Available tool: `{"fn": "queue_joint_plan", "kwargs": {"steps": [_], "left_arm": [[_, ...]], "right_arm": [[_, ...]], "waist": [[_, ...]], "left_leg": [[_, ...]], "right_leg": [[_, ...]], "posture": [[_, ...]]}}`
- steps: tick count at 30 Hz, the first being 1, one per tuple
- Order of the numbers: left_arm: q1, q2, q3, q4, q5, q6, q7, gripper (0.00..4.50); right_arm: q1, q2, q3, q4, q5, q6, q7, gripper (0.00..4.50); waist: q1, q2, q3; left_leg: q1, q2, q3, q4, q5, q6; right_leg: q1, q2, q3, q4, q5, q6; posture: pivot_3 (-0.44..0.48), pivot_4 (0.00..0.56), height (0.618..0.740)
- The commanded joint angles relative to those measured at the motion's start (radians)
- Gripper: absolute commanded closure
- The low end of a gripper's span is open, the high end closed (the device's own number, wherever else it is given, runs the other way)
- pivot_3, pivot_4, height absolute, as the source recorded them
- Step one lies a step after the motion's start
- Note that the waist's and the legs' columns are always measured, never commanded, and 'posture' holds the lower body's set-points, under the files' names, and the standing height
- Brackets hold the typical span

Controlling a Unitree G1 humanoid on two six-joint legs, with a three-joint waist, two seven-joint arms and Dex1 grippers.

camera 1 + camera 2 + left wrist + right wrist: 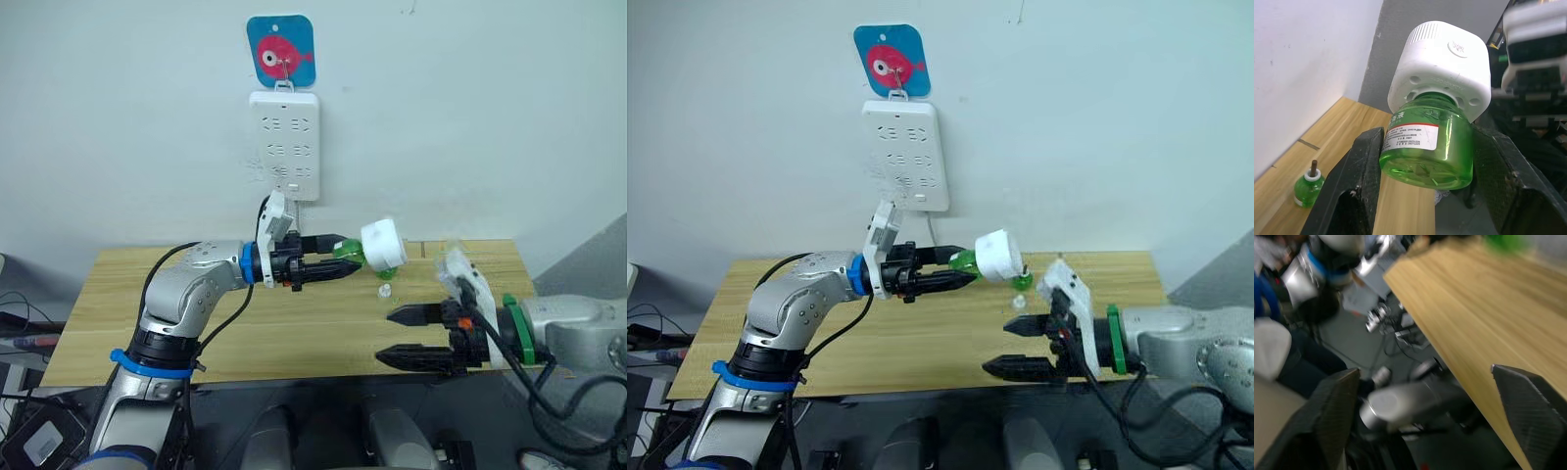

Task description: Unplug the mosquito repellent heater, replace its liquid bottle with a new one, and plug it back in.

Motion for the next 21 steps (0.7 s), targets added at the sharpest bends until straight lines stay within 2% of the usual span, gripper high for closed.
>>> {"fn": "queue_joint_plan", "kwargs": {"steps": [1, 3, 7, 9, 11, 15, 21], "left_arm": [[-0.027, 0.039, -0.002, -0.025, -0.022, 0.016, -0.061, 2.09], [-0.034, 0.074, -0.02, -0.033, -0.029, 0.039, -0.112, 2.09], [-0.054, 0.123, -0.054, -0.041, -0.044, 0.081, -0.194, 2.09], [-0.066, 0.131, -0.06, -0.041, -0.052, 0.099, -0.214, 2.09], [-0.076, 0.133, -0.063, -0.038, -0.053, 0.109, -0.225, 2.09], [-0.09, 0.11, -0.047, -0.022, -0.048, 0.117, -0.199, 2.09], [-0.077, 0.083, -0.031, -0.019, -0.028, 0.102, -0.149, 2.09]], "right_arm": [[0.045, -0.032, -0.051, 0.017, -0.222, -0.138, 0.122, 1.67], [0.03, -0.015, -0.031, 0.072, -0.362, -0.233, 0.154, 2.42], [-0.095, 0.071, 0.041, 0.198, -0.536, -0.333, 0.19, 3.94], [-0.143, 0.104, 0.088, 0.235, -0.6, -0.36, 0.232, 4.5], [-0.18, 0.133, 0.127, 0.246, -0.629, -0.365, 0.275, 4.5], [-0.215, 0.173, 0.167, 0.165, -0.59, -0.306, 0.34, 4.5], [-0.229, 0.21, 0.102, 0.064, -0.446, -0.169, 0.309, 4.5]], "waist": [[-0.002, 0.0, 0.0], [-0.005, 0.0, 0.0], [-0.01, 0.0, -0.001], [-0.01, 0.0, -0.001], [-0.01, 0.001, -0.001], [-0.008, 0.001, -0.001], [-0.007, 0.001, -0.001]], "left_leg": [[0.0, 0.0, 0.001, 0.0, 0.0, 0.0], [0.001, 0.0, 0.002, 0.0, 0.0, 0.0], [0.002, 0.0, 0.003, -0.001, 0.0, 0.0], [0.001, 0.001, 0.003, -0.001, 0.0, 0.0], [0.001, 0.0, 0.002, -0.001, 0.0, 0.0], [0.001, 0.0, 0.0, 0.0, 0.0, 0.0], [0.001, 0.0, -0.002, 0.001, 0.0, 0.0]], "right_leg": [[0.0, 0.0, 0.0, 0.0, 0.0, 0.0], [0.0, 0.0, 0.0, 0.0, 0.0, 0.001], [0.0, 0.001, 0.001, 0.0, 0.0, 0.001], [0.0, 0.001, 0.001, 0.0, 0.0, 0.001], [0.0, 0.0, 0.001, 0.0, 0.001, 0.0], [0.0, 0.0, 0.0, 0.0, 0.003, -0.004], [0.001, -0.001, 0.001, 0.001, 0.003, -0.004]], "posture": [[-0.211, 0.154, 0.723], [-0.217, 0.152, 0.723], [-0.225, 0.151, 0.723], [-0.227, 0.152, 0.723], [-0.223, 0.152, 0.723], [-0.222, 0.152, 0.723], [-0.216, 0.159, 0.723]]}}
